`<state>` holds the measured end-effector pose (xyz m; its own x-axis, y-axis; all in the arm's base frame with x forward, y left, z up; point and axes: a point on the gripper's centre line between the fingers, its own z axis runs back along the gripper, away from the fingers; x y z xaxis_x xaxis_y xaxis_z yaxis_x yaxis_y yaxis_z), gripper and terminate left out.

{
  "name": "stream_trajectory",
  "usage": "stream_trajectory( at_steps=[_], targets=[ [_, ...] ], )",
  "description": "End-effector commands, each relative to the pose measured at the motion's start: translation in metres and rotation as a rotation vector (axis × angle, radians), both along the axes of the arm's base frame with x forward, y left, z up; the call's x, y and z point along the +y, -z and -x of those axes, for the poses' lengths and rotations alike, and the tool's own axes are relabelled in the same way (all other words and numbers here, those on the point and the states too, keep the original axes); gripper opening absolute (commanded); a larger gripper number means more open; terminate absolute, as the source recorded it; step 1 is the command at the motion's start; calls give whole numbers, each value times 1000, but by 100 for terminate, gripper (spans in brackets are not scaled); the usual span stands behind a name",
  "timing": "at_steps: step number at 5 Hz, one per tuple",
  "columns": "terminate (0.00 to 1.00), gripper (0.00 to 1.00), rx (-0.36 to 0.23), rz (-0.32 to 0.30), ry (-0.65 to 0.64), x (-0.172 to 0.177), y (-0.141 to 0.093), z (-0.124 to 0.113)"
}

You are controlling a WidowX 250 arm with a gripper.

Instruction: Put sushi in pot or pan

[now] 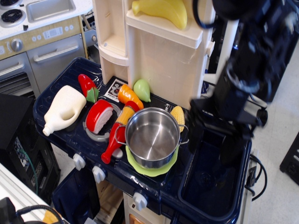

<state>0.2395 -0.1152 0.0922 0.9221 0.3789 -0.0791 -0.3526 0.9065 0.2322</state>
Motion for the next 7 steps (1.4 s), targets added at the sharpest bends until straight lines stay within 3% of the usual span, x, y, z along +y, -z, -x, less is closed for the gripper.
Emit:
stream_trajectory(
  at_steps=[1, 2, 3, 4, 5, 6, 7],
  targets=[
    [0, 100, -22, -60, 92, 75, -41, 18],
    [0, 100, -98, -86, 139, 105, -35, 17],
    [0, 100, -159, -38, 234, 138, -14, 8],
    [0, 100, -207, -31, 276, 154, 6, 2],
    [0, 100, -210, -11, 332, 173, 13, 1],
    [0, 100, -216, -44, 363, 189, 20, -2],
    [0, 100, -238, 1, 383, 202, 29, -2]
  ],
)
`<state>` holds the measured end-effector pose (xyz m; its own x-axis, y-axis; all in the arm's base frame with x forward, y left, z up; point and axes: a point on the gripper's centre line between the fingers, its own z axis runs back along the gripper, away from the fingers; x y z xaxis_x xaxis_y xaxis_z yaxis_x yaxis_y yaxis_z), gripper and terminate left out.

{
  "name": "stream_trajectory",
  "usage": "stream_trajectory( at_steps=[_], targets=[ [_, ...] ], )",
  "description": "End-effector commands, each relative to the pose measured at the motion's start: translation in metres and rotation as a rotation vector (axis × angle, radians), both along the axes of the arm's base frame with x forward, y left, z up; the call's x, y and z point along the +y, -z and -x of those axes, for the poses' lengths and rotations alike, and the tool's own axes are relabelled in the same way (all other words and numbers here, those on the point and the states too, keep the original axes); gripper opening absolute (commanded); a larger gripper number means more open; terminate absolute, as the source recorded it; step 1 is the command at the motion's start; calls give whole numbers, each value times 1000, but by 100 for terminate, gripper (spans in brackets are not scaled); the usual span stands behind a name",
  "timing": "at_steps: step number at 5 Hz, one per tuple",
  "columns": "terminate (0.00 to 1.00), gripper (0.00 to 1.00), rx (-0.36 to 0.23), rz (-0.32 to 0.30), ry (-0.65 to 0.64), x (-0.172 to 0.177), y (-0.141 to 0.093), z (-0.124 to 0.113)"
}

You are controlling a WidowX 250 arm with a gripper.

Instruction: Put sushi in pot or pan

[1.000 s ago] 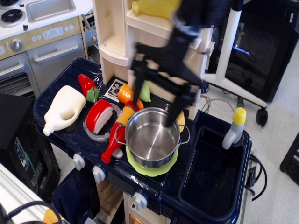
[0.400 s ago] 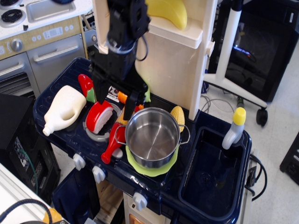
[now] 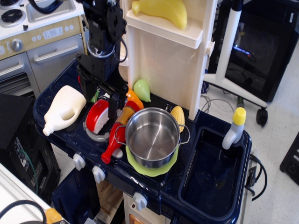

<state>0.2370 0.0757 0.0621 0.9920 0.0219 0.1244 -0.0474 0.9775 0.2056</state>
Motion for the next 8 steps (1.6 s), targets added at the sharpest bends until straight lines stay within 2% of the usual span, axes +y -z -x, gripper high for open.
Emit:
stream_trajectory(
  at_steps=[1, 2, 3, 4, 5, 7, 8],
  targets=[
    [0, 100, -54, 5, 34, 15, 15, -5],
    [0, 100, -65, 56, 58, 25, 25, -3],
    [0, 0, -73, 78, 12, 16, 22, -7],
    [0, 0, -17, 129, -23, 5, -1, -7],
    [0, 0, 25, 96, -81, -15, -29, -4],
    [0, 0, 35, 106, -270, -97, -39, -7],
    [0, 0, 55, 80, -258, -124, -32, -14]
  ],
)
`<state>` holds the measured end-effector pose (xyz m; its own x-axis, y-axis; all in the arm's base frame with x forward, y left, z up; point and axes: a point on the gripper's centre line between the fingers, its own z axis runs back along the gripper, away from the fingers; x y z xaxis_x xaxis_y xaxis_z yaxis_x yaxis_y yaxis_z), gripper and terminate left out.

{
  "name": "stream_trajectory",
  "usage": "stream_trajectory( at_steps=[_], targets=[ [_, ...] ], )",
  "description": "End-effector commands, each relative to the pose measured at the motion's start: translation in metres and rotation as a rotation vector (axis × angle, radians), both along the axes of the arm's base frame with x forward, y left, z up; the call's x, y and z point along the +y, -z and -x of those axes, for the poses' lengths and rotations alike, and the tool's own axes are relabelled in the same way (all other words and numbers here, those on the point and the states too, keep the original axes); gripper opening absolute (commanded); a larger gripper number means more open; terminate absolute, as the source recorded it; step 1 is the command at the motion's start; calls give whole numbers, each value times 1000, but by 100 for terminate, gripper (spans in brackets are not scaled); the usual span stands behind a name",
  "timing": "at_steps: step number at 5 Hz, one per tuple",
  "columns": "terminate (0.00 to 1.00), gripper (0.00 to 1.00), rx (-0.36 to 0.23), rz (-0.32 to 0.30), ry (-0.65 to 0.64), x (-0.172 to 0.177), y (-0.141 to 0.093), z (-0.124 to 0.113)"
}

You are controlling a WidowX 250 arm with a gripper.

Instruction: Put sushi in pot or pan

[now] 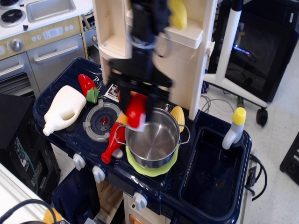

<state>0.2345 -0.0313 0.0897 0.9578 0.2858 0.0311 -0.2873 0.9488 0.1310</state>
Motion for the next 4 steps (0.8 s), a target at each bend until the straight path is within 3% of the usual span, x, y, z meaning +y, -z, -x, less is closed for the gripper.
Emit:
stream_trajectory(
  at_steps=[1, 2, 3, 4],
  targets=[
    [0, 100, -38, -51, 42, -6, 1, -18],
    [0, 100, -56, 2, 110, 4, 0, -19],
    [0, 100, -56, 2, 110, 4, 0, -19],
    [100, 100, -56, 2, 110, 4, 0, -19]
  ],
)
